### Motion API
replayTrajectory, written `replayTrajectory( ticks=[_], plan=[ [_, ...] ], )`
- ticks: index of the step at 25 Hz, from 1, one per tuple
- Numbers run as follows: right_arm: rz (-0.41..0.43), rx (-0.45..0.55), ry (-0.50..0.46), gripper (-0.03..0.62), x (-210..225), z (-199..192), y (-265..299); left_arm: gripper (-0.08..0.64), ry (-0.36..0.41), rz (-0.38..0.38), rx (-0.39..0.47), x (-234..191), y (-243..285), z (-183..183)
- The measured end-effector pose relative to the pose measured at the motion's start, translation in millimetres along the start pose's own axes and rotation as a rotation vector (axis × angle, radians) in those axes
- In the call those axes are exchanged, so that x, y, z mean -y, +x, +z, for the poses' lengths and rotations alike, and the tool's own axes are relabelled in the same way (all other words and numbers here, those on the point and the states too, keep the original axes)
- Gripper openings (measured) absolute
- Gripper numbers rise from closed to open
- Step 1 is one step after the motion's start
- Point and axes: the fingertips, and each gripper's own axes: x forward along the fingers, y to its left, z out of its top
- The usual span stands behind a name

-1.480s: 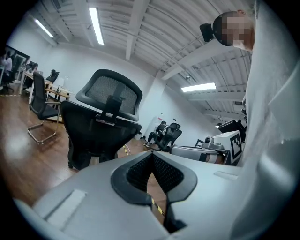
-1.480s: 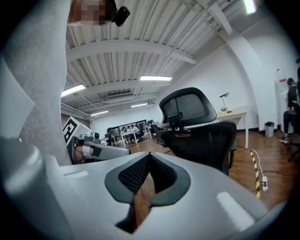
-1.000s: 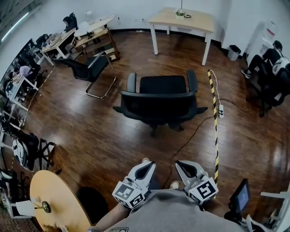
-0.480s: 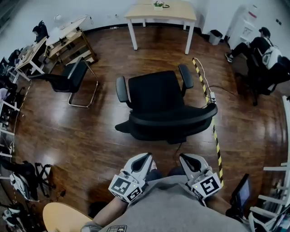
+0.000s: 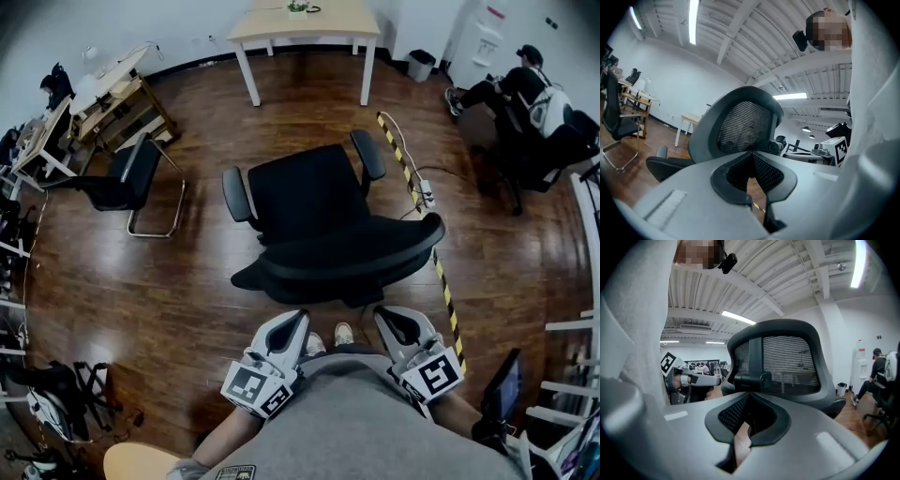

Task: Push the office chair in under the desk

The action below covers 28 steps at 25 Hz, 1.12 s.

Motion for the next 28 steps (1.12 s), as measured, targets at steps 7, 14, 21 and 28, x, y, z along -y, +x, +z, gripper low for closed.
replayTrajectory(
  ticks=[7, 14, 21, 28],
  plan=[
    [-0.075, 0.056, -0.033, 0.006, 50, 4, -15, 0.006, 0.079, 0.165, 0.044, -39, -15, 22],
    [-0.153, 0.084, 0.029, 0.168, 152, 7, -25, 0.024, 0.119, 0.317, 0.084, -80, -33, 44],
    [0.081, 0.022, 0.061, 0.372, 174, 7, 14, 0.035, 0.112, 0.352, 0.089, -77, -45, 41],
    [0.291, -0.041, 0.067, 0.373, 155, 6, 52, 0.026, 0.101, 0.399, 0.096, -80, -52, 34]
  ],
)
